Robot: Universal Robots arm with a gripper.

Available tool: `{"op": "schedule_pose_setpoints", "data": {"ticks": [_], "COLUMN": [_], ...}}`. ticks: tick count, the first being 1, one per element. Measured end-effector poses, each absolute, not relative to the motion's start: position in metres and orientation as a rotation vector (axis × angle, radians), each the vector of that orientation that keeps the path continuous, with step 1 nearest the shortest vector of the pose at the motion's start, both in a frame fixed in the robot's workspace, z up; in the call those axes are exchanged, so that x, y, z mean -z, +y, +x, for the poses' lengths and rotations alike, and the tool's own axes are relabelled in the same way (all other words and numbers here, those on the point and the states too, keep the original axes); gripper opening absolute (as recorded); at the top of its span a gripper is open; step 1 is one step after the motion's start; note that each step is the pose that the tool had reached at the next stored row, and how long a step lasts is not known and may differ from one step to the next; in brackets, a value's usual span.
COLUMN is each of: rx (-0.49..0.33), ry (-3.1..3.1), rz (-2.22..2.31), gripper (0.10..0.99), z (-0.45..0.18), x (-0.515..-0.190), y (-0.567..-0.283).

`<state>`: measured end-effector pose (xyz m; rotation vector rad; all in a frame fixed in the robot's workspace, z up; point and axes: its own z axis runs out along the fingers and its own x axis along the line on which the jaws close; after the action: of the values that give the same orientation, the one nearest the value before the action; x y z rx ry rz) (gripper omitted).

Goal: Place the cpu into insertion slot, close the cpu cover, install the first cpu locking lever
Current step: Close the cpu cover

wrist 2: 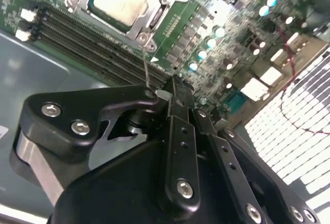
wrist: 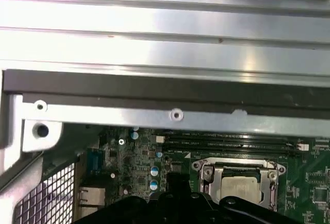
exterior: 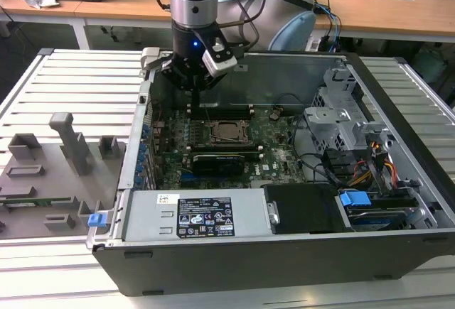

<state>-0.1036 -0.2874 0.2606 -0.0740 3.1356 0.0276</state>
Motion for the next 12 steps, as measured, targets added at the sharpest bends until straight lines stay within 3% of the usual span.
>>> {"op": "schedule_pose_setpoints", "data": {"ticks": [12], "rx": [-0.027], "ry": [3.136], "rz": [-0.074], "gripper": [0.102], "z": [-0.092], "x": [-0.260], "y": [-0.285]}}
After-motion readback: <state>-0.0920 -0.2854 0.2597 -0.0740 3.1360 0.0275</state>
